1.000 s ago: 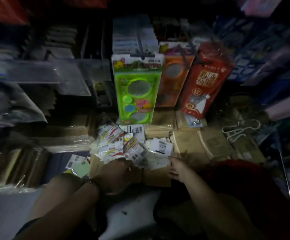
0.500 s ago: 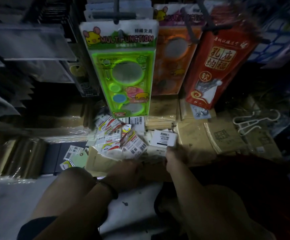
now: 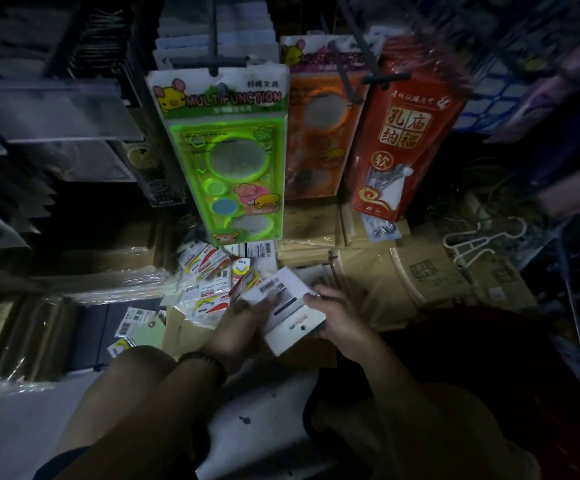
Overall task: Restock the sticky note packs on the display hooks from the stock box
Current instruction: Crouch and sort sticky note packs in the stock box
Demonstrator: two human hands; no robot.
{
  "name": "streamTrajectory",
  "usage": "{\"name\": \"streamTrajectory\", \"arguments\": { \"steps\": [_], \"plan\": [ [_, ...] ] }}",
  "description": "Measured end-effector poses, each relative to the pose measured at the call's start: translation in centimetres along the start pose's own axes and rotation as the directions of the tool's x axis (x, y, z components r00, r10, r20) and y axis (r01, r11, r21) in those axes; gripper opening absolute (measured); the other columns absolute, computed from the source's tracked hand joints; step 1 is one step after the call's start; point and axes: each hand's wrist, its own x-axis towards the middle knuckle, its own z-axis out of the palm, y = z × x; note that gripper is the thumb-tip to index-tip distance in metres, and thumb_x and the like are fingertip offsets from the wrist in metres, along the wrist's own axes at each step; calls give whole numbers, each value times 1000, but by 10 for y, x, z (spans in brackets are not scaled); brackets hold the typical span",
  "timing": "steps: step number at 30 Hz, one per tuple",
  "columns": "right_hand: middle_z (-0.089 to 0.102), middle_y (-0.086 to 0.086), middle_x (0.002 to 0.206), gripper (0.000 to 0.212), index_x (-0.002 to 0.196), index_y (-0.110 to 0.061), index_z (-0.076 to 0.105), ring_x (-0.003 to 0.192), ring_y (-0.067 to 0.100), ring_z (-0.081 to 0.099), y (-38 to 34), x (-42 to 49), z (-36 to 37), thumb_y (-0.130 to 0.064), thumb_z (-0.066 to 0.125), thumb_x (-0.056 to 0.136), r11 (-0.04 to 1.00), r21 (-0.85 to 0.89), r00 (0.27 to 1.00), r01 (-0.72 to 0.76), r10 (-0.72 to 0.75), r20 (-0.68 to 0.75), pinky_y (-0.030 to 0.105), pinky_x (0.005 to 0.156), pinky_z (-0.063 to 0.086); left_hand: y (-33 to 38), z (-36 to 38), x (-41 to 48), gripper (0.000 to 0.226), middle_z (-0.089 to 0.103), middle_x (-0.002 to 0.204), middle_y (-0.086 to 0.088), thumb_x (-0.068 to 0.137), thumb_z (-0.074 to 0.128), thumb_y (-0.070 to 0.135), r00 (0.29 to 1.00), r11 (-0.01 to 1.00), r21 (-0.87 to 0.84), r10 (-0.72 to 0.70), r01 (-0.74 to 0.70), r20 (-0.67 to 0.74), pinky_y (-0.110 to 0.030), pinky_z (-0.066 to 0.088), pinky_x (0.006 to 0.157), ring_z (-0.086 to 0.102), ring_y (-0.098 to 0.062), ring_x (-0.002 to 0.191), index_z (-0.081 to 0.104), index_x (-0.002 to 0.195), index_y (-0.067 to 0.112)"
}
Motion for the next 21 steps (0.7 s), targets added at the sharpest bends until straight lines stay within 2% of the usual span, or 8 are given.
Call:
{"name": "streamTrajectory", "arguments": {
  "steps": [2, 5, 7, 9, 11, 14, 18, 21],
  "plan": [
    [78, 11, 89, 18, 96, -12, 74, 81, 28, 76, 8, 8, 2, -25, 63, 105, 997, -68, 994, -23, 16, -112, 37, 64, 60, -6, -10, 5, 33, 77, 123, -18, 96, 75, 10, 992, 997, -25, 74, -77, -99, -66, 59, 94, 75, -39, 110, 70, 128, 11],
    [77, 9, 106, 10, 104, -17, 76, 104, 33, 73, 18, 28, -5, -20, 66, 102, 884, -467, 880, -10, -214, -425, 39, 86, 58, -12, -26, 9, 27, 79, 114, -17, 90, 82, 7, 963, 991, 4, 129, -132, -237, -62, 62, 88, 78, -37, 102, 75, 115, 15],
    [73, 14, 122, 24, 122, -12, 70, 115, 34, 69, 26, 36, -5, -22, 69, 101, 749, -653, 849, -112, -269, -455, 31, 88, 48, -9, -35, 9, 27, 80, 108, -16, 88, 83, 4, 937, 985, 56, 170, -161, -305, -58, 63, 88, 78, -35, 100, 73, 111, 14],
    [69, 19, 129, 40, 131, -8, 63, 121, 35, 65, 34, 45, -1, -30, 72, 98, 669, -729, 853, -149, -286, -436, 34, 92, 49, -5, -43, 10, 33, 81, 105, -13, 87, 85, 5, 920, 975, 151, 206, -164, -333, -50, 66, 84, 79, -27, 95, 71, 117, 11],
    [62, 23, 137, 53, 133, -3, 60, 129, 38, 57, 43, 53, 6, -39, 71, 95, 564, -807, 846, -176, -332, -417, 42, 104, 48, -6, -53, 13, 40, 82, 102, -9, 81, 89, 11, 908, 953, 251, 248, -168, -337, -52, 66, 83, 80, -26, 93, 72, 117, 15],
    [44, 25, 154, 75, 148, 1, 47, 142, 42, 41, 46, 62, 17, -47, 70, 94, 499, -826, 836, -261, -311, -452, 47, 116, 38, -7, -61, 17, 39, 82, 102, -13, 82, 86, 3, 901, 965, 223, 218, -140, -374, -59, 64, 85, 79, -35, 94, 70, 117, 10],
    [37, 24, 158, 96, 156, -4, 35, 145, 43, 35, 43, 70, 24, -47, 82, 84, 489, -787, 805, -377, -248, -539, 51, 117, 36, -11, -66, 19, 33, 80, 105, -17, 86, 83, -3, 912, 964, 244, 191, -105, -362, -39, 65, 67, 78, -31, 90, 68, 115, 3],
    [46, 25, 147, 104, 152, -5, 38, 136, 44, 47, 44, 75, 25, -47, 89, 73, 542, -715, 763, -441, -193, -617, 50, 109, 48, -13, -77, 21, 43, 82, 104, -9, 72, 91, 16, 931, 956, 289, 148, -48, -334, -51, 66, 80, 80, -30, 92, 72, 110, 17]
  ]
}}
